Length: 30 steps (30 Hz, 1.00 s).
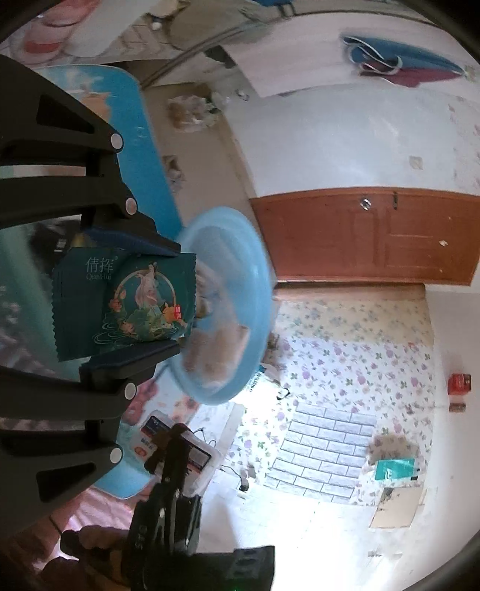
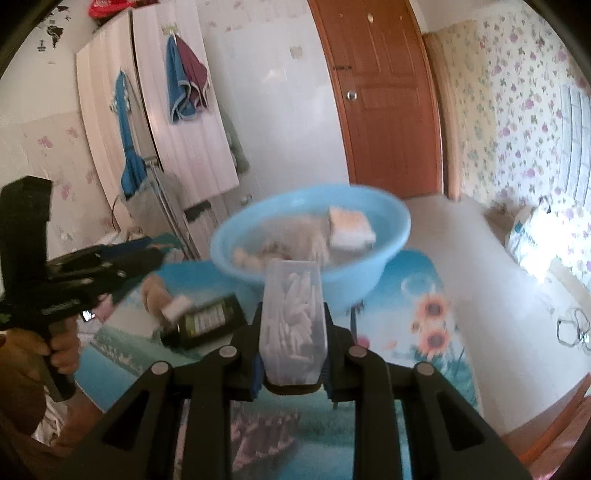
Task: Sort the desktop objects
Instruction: 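Lift the packet and clear box and carry both over the blue basin, then open both tools to drop the packet and clear box into the basin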
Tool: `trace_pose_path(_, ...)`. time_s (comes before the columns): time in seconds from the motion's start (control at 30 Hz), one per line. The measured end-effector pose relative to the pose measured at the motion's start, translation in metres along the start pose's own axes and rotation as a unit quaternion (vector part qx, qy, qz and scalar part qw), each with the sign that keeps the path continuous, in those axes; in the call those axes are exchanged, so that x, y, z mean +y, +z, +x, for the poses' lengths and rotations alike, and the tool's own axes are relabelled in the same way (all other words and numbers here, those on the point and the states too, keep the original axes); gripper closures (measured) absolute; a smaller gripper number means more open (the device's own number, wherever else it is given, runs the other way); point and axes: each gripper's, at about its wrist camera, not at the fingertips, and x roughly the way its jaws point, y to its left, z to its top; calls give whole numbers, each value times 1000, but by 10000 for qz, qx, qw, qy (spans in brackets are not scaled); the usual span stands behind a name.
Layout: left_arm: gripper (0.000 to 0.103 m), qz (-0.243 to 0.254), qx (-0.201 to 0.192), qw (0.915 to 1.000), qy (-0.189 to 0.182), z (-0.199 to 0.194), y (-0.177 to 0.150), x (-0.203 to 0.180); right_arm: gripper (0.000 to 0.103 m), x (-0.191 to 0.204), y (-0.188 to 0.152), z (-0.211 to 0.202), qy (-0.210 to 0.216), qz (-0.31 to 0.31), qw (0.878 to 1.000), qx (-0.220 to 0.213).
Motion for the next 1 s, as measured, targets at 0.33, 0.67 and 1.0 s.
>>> trace_pose_path(0.33, 57, 274, 72, 9994, -180, 66, 40, -6, 80, -10, 48, 22, -13, -150, 9990, -415)
trace_pose_path(0.67, 32, 193, 342, 9991, -152, 105, 40, 4, 80, -20, 59, 71, 51, -219, 9995, -207)
trace_pose_path(1.0, 32, -14, 344, 9993, 113, 86, 26, 25, 74, -7, 49, 119, 210, -314, 9987, 333)
